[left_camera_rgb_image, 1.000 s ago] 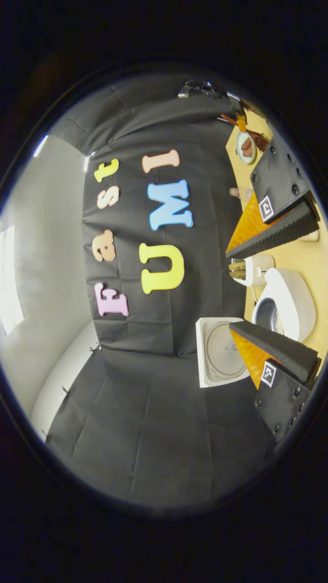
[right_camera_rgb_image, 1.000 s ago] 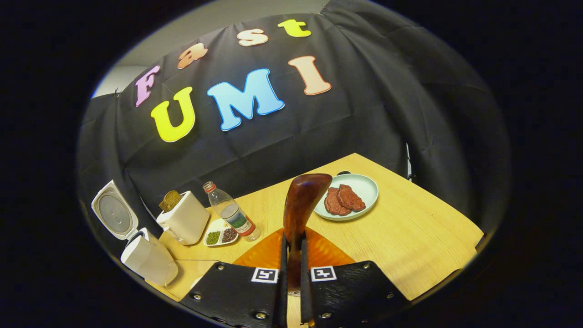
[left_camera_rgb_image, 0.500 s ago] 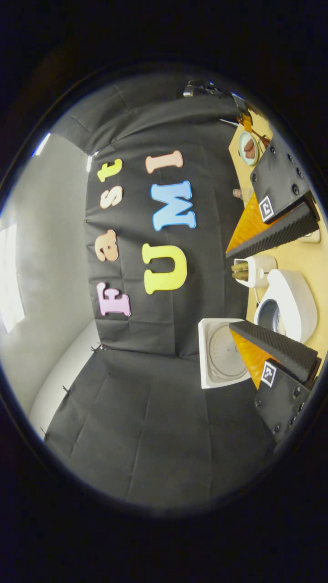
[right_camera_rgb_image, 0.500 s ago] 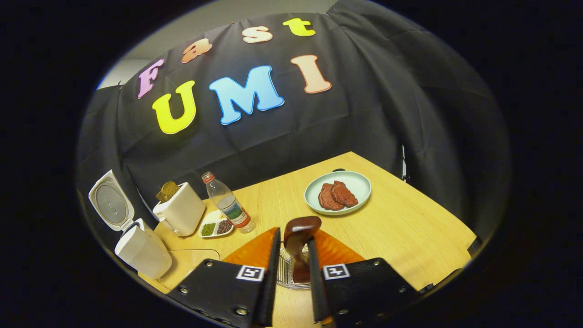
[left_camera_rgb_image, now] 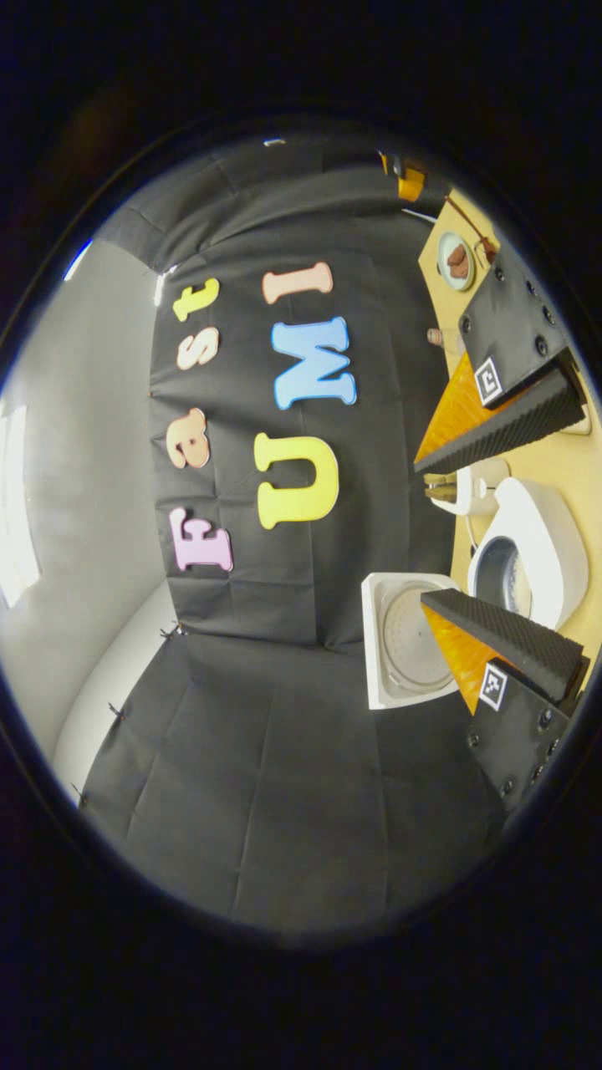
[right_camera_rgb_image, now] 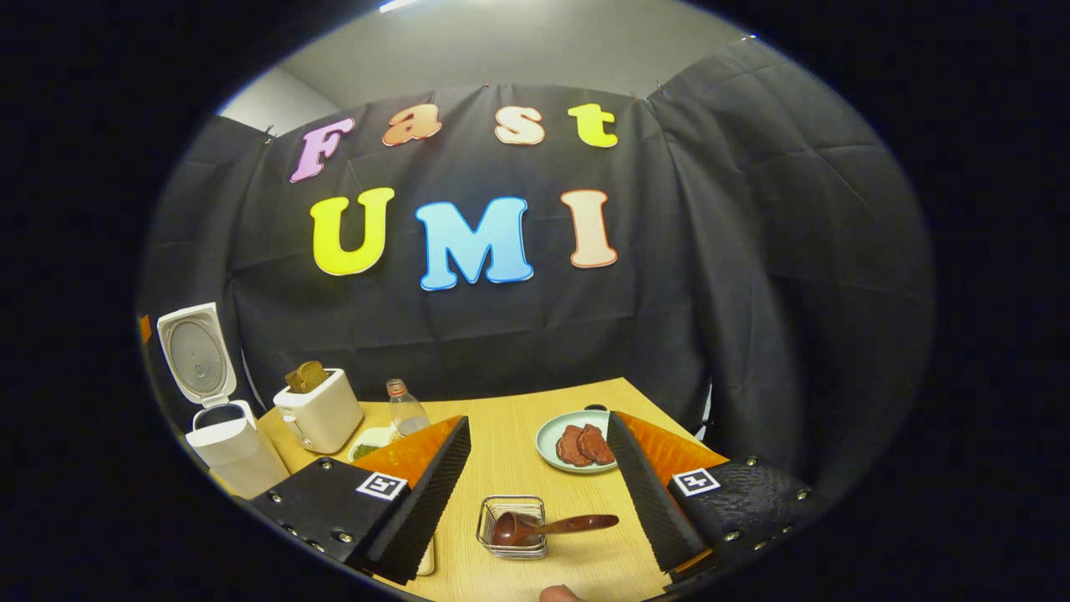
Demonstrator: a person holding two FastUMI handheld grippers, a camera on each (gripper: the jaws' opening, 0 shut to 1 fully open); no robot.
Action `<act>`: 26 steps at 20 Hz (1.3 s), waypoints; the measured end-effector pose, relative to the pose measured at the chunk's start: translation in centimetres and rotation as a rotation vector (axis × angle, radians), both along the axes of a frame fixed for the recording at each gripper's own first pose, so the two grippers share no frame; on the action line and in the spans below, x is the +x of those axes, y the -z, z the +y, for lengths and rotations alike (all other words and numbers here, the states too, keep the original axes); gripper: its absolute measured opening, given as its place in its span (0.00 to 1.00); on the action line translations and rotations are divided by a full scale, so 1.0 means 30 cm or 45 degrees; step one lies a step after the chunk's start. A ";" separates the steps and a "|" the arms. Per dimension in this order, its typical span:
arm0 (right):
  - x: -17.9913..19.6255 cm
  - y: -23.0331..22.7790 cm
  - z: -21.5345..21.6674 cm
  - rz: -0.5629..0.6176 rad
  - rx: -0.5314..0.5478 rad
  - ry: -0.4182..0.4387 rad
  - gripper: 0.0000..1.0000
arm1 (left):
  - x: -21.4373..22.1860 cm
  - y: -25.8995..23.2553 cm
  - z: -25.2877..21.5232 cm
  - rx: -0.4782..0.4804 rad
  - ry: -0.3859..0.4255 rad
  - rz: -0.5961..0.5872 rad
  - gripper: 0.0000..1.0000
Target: Close the left gripper, press the button to open the rice cooker; take a wooden spoon from the chopstick holder with the right hand, scoop a spoonful of rice and pour it into the rice cooker, then put the wooden spoon back into the chopstick holder.
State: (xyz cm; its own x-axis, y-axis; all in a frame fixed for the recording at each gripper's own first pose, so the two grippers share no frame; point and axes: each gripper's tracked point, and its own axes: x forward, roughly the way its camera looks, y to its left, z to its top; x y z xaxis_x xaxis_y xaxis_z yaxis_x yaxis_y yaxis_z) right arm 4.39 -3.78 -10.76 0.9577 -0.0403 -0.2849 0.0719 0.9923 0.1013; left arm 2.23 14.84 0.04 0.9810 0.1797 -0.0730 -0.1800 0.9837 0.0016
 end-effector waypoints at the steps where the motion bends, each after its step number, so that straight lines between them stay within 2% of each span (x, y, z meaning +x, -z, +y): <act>1: -0.008 -0.032 0.005 -0.025 -0.009 0.000 1.00 | 0.029 -0.004 0.028 0.011 -0.018 0.004 0.96; 5: -0.035 -0.113 0.042 -0.092 -0.024 0.009 1.00 | 0.155 -0.022 0.159 0.060 -0.085 -0.004 0.96; 11: -0.067 -0.151 0.114 -0.108 -0.073 0.012 0.99 | 0.384 -0.044 0.362 0.126 -0.194 -0.023 0.96; 21: -0.093 -0.138 0.205 -0.089 -0.171 0.051 0.99 | 0.733 0.000 0.680 0.103 -0.323 -0.007 0.95; 26: -0.115 -0.089 0.232 -0.035 -0.193 0.044 0.99 | 0.874 0.092 0.778 0.091 -0.345 0.088 0.96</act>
State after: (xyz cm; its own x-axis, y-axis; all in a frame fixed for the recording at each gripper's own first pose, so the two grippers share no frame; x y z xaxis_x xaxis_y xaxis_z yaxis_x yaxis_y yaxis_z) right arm 0.95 3.19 -8.09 0.9623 -0.1139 -0.2469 0.1055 0.9933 -0.0470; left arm 28.44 38.17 -2.71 0.8895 0.4420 -0.1156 -0.4337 0.8965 0.0909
